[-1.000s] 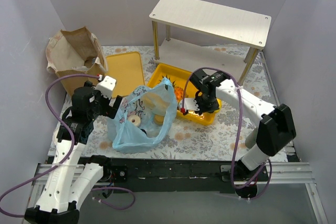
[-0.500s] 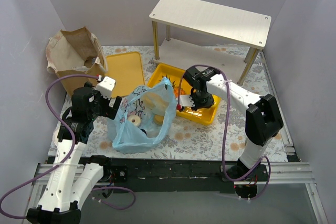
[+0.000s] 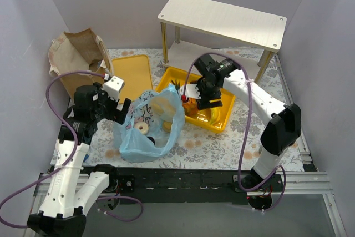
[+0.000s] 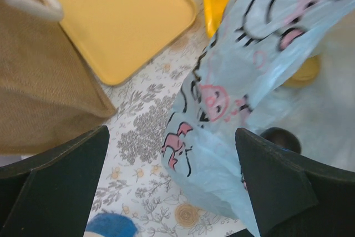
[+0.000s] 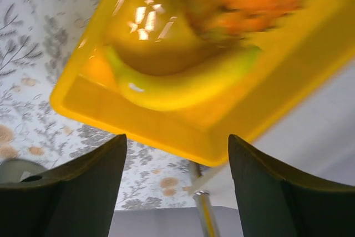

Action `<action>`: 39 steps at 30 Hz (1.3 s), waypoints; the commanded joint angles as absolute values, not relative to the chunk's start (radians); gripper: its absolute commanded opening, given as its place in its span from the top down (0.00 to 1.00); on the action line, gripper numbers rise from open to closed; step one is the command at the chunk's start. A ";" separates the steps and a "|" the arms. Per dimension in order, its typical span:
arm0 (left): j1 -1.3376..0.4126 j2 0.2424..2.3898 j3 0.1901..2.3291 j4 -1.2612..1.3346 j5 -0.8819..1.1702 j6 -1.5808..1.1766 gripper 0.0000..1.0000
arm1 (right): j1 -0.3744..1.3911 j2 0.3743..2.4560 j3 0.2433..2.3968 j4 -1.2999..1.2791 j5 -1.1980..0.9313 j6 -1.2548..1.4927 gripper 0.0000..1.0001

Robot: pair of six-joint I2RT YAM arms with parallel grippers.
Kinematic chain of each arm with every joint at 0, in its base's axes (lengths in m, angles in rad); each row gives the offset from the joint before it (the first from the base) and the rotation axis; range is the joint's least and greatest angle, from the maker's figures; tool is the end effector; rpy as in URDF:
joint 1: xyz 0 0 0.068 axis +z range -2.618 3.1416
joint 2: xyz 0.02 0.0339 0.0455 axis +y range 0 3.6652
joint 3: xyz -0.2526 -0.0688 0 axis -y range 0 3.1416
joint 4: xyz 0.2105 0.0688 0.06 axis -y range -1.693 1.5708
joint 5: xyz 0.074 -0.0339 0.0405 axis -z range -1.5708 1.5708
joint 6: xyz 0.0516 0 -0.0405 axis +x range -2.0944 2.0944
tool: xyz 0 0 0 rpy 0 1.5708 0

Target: Untie the knot of the grocery bags and take out the mixed food

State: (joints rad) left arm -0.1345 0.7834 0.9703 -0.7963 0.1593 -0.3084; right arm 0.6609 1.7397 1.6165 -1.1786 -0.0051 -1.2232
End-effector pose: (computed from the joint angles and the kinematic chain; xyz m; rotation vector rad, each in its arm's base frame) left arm 0.1368 -0.0268 0.3183 -0.0999 2.2007 -0.4235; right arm 0.2462 0.1918 0.2751 -2.3299 1.6930 -0.1011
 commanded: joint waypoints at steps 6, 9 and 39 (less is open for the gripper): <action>-0.129 0.831 1.134 -0.953 0.498 -0.308 0.02 | 0.672 1.411 1.767 -0.826 -0.255 -1.018 0.26; -0.130 0.844 1.100 -0.960 0.532 -0.302 0.02 | 0.689 1.364 1.837 -0.697 -0.391 -0.881 0.30; -0.129 0.979 1.094 -1.098 0.751 -0.218 1.00 | 1.477 1.436 1.002 -0.281 -0.276 -0.816 0.99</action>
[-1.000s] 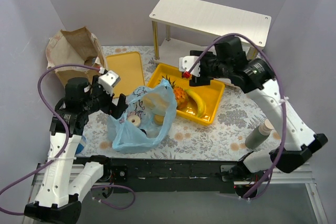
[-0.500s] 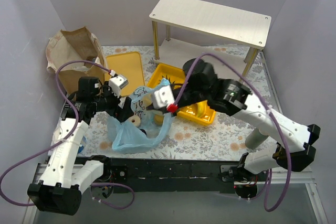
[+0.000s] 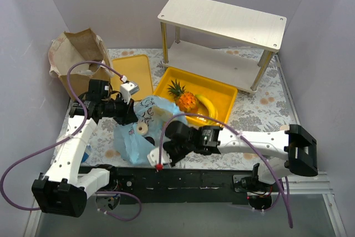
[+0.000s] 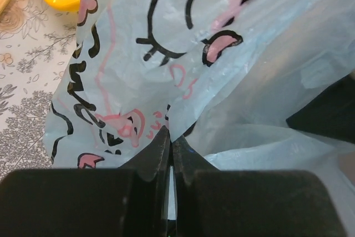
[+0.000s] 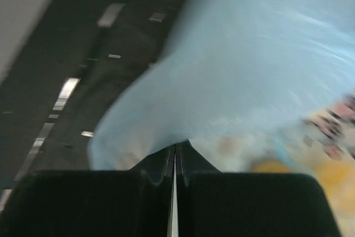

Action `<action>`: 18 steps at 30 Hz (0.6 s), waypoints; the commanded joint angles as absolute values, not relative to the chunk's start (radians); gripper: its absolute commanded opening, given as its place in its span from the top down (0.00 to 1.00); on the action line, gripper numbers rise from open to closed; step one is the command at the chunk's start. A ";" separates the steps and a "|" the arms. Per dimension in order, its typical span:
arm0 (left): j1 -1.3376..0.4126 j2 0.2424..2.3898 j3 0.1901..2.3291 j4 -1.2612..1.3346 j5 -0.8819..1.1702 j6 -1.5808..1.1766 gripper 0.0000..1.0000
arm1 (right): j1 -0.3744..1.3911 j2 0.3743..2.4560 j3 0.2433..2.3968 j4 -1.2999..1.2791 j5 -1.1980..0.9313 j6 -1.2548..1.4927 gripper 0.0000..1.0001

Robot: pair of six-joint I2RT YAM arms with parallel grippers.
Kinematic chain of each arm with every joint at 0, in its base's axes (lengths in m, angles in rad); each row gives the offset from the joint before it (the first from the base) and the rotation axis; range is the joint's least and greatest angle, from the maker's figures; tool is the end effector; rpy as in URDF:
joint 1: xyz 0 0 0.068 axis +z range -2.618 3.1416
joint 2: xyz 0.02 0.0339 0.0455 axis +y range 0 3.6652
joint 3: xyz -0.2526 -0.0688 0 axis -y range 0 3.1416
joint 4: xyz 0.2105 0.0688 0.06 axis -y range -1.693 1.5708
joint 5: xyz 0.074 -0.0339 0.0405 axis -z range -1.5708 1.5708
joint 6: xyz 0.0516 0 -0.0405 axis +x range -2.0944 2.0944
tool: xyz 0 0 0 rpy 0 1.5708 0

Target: Untie the knot of the grocery bags and take out the mixed food

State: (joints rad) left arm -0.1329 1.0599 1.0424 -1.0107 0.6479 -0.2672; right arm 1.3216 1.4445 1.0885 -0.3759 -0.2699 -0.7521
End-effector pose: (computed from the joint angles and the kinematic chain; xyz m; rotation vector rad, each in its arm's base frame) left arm 0.1619 -0.0531 0.2915 0.0670 2.5799 -0.9876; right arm 0.0603 0.2926 0.2643 -2.0874 1.0695 0.5983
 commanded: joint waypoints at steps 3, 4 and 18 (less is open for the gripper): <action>-0.130 0.913 1.118 -1.172 0.778 -0.155 1.00 | 1.506 1.405 0.907 -0.165 -0.232 -0.690 0.99; -0.130 0.881 1.121 -1.192 0.784 -0.134 1.00 | 1.500 1.407 0.893 -0.140 -0.172 -0.707 0.99; -0.129 0.736 1.038 -1.287 0.673 -0.012 1.00 | 1.272 1.446 1.066 -0.087 -0.132 -0.532 0.99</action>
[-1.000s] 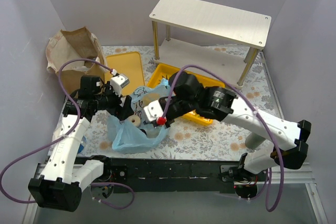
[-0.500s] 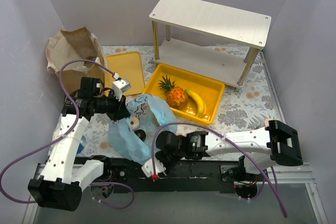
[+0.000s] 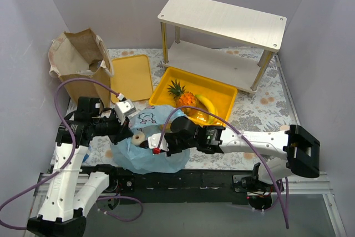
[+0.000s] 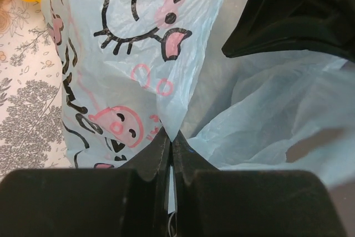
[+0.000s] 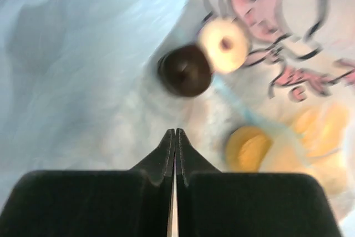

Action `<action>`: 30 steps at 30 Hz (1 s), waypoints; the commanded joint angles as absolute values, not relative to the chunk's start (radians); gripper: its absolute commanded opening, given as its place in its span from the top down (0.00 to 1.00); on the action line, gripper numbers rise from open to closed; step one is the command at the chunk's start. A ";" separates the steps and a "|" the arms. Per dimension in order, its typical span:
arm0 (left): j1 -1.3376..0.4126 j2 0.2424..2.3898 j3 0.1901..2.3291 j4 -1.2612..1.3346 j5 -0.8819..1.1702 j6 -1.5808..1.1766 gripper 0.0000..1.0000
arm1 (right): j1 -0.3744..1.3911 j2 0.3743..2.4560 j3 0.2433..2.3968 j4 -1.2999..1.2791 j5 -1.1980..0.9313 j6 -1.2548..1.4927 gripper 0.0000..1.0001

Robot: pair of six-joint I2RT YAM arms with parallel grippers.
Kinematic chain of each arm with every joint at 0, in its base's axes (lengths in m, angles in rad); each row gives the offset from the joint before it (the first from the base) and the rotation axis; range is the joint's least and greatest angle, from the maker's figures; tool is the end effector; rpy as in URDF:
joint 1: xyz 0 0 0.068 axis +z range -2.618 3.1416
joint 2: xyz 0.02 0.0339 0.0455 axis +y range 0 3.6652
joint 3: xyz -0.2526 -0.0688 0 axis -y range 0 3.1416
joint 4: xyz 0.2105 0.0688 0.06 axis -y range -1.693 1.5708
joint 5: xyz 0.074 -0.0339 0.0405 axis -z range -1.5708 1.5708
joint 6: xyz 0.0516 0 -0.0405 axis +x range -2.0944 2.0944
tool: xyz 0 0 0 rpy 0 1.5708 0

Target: Untie the knot of the grocery bags and take out the mixed food

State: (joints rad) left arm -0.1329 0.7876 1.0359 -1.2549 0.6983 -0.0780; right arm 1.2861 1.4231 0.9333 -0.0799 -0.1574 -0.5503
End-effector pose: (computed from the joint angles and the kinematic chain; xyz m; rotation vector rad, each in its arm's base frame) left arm 0.0866 -0.0450 0.3065 0.3308 2.4807 -0.9770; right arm 0.0771 0.2921 0.2499 -1.7978 1.2552 0.5922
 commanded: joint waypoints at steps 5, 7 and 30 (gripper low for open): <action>-0.129 0.700 1.028 -1.261 0.611 -0.006 0.62 | 1.304 1.459 0.997 -0.052 -0.257 -0.613 0.99; -0.130 0.699 1.066 -1.249 0.559 -0.024 0.49 | 1.372 1.430 0.964 -0.130 -0.371 -0.746 0.98; -0.129 0.669 1.068 -1.161 0.276 -0.098 0.25 | 1.439 1.830 1.273 0.117 -0.390 -0.235 0.97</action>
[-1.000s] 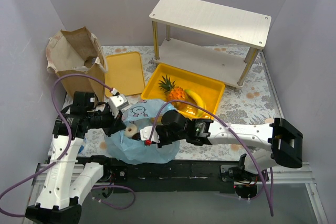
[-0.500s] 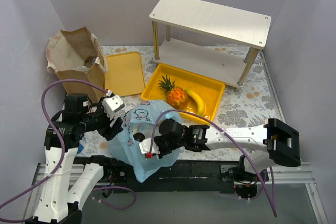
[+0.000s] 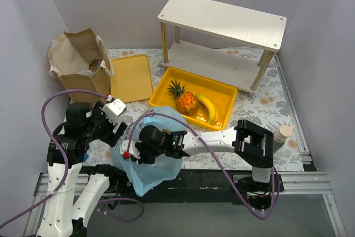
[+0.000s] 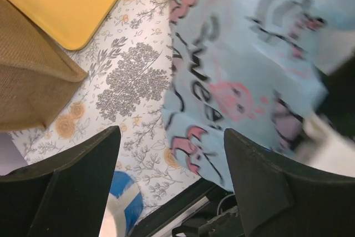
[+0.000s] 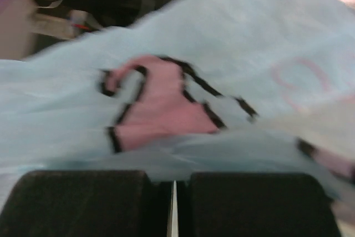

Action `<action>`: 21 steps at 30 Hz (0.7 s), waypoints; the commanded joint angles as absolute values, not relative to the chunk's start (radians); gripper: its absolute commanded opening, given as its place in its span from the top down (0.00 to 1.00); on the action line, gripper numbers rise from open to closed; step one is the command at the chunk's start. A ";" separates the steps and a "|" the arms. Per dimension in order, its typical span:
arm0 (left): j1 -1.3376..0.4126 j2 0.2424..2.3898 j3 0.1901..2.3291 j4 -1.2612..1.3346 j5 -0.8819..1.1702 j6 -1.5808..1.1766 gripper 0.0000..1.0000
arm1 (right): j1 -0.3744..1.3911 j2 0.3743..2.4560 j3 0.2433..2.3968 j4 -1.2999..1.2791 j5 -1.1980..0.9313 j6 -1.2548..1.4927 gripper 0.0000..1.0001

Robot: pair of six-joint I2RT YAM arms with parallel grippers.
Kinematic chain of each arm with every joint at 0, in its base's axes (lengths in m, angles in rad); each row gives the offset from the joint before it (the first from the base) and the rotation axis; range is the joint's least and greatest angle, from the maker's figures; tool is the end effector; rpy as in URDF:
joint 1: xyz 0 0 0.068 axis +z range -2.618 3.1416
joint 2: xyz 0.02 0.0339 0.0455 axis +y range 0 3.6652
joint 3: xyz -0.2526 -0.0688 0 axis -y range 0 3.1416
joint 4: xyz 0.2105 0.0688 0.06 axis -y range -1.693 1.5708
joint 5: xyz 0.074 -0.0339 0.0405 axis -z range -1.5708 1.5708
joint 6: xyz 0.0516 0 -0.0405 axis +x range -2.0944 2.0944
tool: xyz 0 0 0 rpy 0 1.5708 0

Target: Untie the knot of the grocery bags and take out the mixed food

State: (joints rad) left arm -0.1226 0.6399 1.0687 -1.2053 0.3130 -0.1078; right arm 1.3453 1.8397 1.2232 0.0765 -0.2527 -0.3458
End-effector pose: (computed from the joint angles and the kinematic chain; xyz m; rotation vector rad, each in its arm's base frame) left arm 0.0692 -0.0245 0.3202 0.1725 2.3436 -0.4806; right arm 0.0768 0.3926 0.2205 -1.7574 1.3455 0.8454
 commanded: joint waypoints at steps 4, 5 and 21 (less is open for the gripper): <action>-0.130 0.643 1.014 -1.126 0.168 -0.060 0.23 | 1.440 1.801 1.221 0.136 -0.223 -0.274 0.94; -0.130 0.634 1.003 -1.058 0.111 -0.073 0.20 | 1.440 1.790 1.215 0.143 -0.178 -0.293 0.87; -0.129 0.721 1.017 -0.888 -0.273 -0.379 0.02 | 1.319 1.836 1.206 0.153 -0.074 -0.227 0.23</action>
